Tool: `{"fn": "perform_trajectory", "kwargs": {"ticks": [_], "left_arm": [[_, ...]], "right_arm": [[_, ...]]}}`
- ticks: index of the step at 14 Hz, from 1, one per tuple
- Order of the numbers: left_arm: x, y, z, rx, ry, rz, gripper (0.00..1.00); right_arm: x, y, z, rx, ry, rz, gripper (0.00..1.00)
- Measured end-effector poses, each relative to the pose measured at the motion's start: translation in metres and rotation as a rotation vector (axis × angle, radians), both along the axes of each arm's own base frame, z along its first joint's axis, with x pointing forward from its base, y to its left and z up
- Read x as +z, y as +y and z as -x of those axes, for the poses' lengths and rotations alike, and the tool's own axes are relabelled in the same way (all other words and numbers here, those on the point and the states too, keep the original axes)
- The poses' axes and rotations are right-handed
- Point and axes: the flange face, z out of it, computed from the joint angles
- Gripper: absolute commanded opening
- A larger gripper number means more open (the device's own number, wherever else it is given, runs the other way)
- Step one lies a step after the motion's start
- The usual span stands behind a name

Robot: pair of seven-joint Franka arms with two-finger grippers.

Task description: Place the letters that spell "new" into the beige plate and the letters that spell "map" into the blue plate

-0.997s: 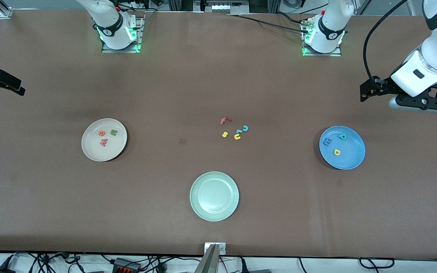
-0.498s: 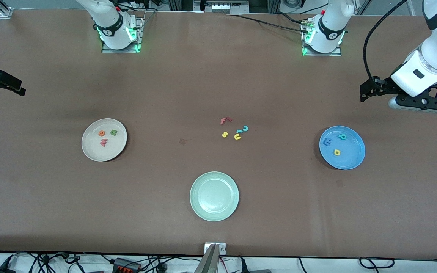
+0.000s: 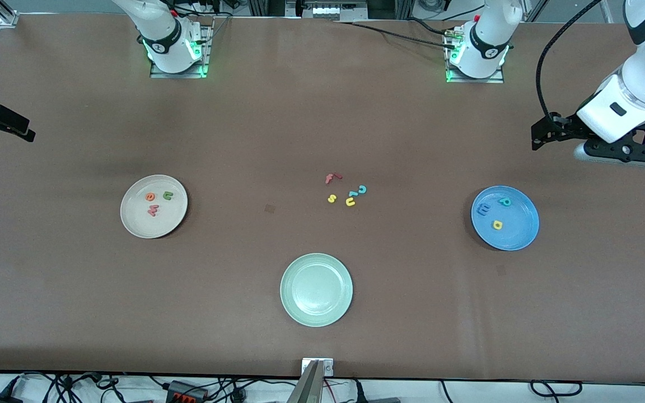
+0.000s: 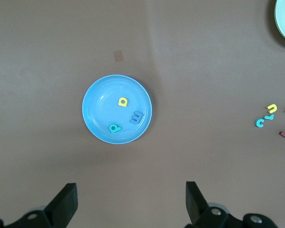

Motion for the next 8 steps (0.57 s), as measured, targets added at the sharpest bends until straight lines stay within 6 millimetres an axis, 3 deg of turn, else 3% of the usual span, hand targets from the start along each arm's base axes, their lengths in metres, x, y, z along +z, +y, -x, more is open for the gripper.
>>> {"fn": "perform_trajectory", "kwargs": {"ticks": [8], "left_arm": [[0.0,0.0,0.0,0.0,0.0,0.0,1.0]], "right_arm": [[0.0004,-0.0005,-0.0005,0.013,-0.005,0.0,1.0]]}}
